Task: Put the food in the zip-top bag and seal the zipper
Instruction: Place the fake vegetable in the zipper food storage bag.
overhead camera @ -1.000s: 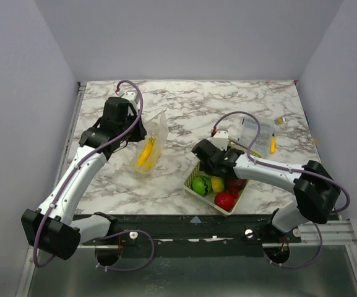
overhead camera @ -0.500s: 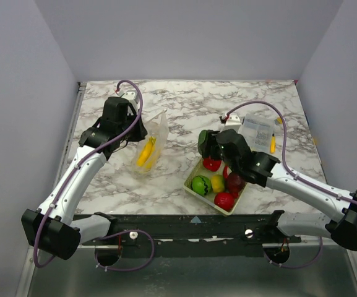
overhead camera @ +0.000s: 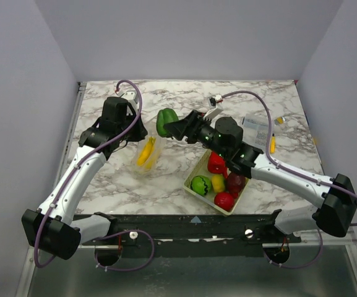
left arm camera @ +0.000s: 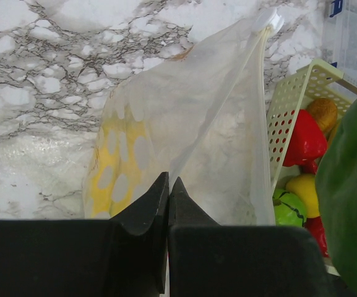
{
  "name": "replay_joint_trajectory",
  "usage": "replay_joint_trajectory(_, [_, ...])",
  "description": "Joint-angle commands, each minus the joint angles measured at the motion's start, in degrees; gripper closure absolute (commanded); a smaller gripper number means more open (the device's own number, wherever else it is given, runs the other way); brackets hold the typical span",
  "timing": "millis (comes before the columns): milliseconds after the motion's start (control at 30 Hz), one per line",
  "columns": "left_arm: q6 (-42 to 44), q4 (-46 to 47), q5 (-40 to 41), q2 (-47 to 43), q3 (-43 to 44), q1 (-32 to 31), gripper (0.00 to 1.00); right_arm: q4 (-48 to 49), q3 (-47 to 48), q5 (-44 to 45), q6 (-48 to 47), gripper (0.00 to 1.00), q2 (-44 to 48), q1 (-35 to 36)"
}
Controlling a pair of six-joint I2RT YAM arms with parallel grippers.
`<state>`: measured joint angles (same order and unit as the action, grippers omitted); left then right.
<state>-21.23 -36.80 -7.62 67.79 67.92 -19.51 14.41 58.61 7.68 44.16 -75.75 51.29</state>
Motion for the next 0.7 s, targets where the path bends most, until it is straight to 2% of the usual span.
replay_joint_trajectory(0, [-1.15,1.68,-2.00,-0.35,-0.86,0.69,1.00,7.49,3.66,-10.26,10.22,0.99,-3.06,0.00])
replay_joint_trajectory(167, [-1.88,1.86,-2.44,-0.39,-0.95,1.03,1.00,9.30,3.01,-9.77,17.64,0.99,-5.15,0.30])
replay_joint_trajectory(400, [-2.50,1.91,-2.40,-0.31,-1.08,1.23,1.00,0.49,7.80,-7.86,23.37,0.99,-10.58,1.39])
replay_joint_trajectory(667, [-3.02,2.09,-1.45,-1.29,-1.30,1.62,1.00,-23.56,12.31,13.08,26.18,0.99,-11.27,4.74])
